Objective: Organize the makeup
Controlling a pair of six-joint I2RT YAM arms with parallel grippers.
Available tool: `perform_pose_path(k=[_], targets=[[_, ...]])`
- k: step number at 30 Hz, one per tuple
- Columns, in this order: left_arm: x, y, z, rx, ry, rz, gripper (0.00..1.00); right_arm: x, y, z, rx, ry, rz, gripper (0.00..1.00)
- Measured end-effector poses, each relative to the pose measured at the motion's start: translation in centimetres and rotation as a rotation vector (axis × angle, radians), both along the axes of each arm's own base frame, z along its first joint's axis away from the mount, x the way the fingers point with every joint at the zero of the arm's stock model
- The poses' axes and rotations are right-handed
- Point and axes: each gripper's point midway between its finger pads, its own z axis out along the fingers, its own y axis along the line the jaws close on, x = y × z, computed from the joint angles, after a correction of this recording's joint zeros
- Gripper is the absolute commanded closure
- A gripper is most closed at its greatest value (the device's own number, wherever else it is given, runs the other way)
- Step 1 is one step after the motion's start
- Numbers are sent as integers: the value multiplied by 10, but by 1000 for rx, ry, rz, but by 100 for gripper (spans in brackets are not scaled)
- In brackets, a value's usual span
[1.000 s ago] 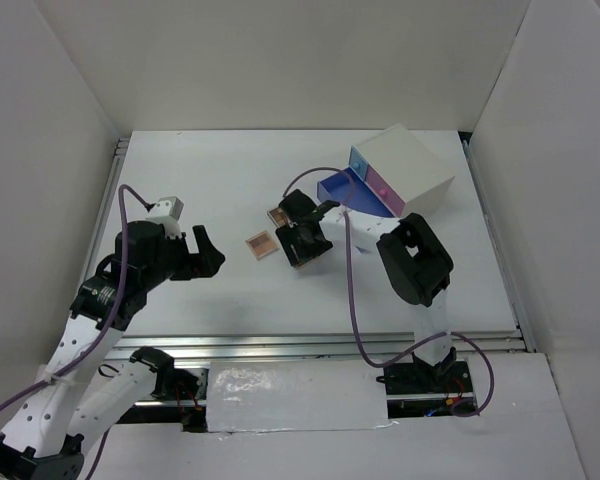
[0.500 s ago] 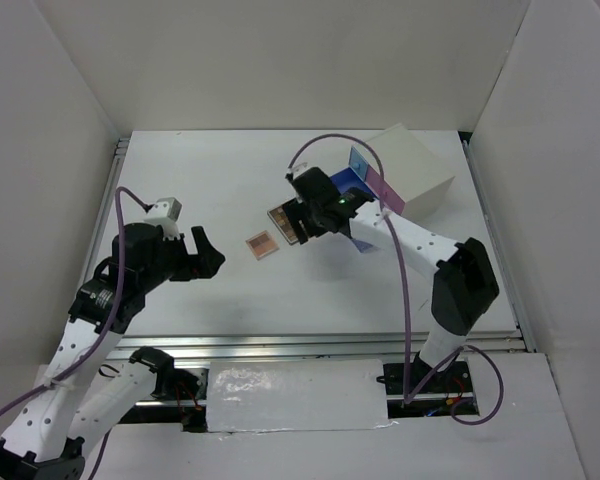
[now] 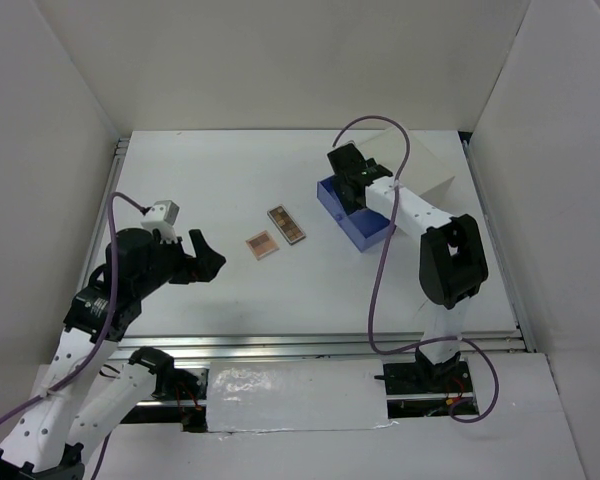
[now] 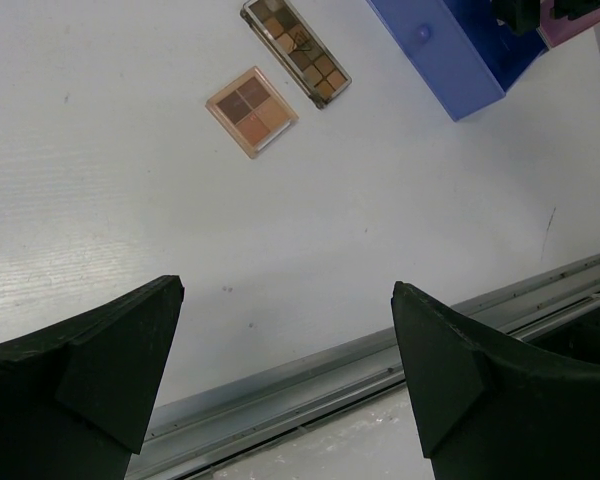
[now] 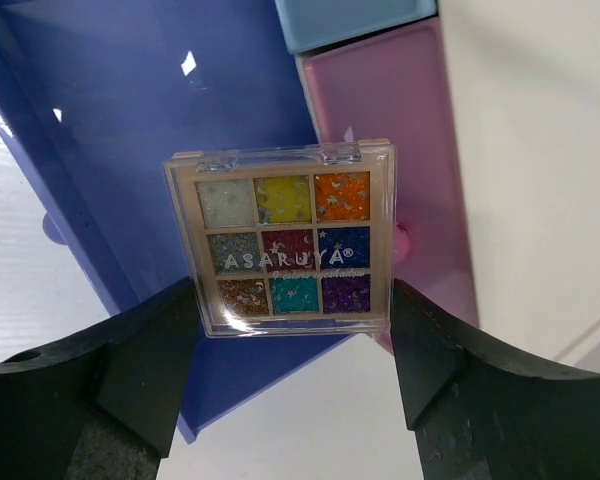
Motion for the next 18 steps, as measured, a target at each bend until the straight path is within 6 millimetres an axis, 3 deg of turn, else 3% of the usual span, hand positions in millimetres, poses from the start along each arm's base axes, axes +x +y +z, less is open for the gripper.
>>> perform_pose_path(k=[3,7,10,13,18], targets=[[0,-1,-1,-2,4,-7,1,1,-1,3,-8,-11,-7,0],[-1,-3,-1,-5,6,-14,0,2,8,5,14,-18,6,0],[0,-2,-1,-7,1,-13,1,1,27,10,49,-28,38,0],[1,2,0,1,-4,15,0,-1,66,22,127,-50,105,0],[4,16,-5,26,12,104,1,-6,162,45,360,-67,242,0]])
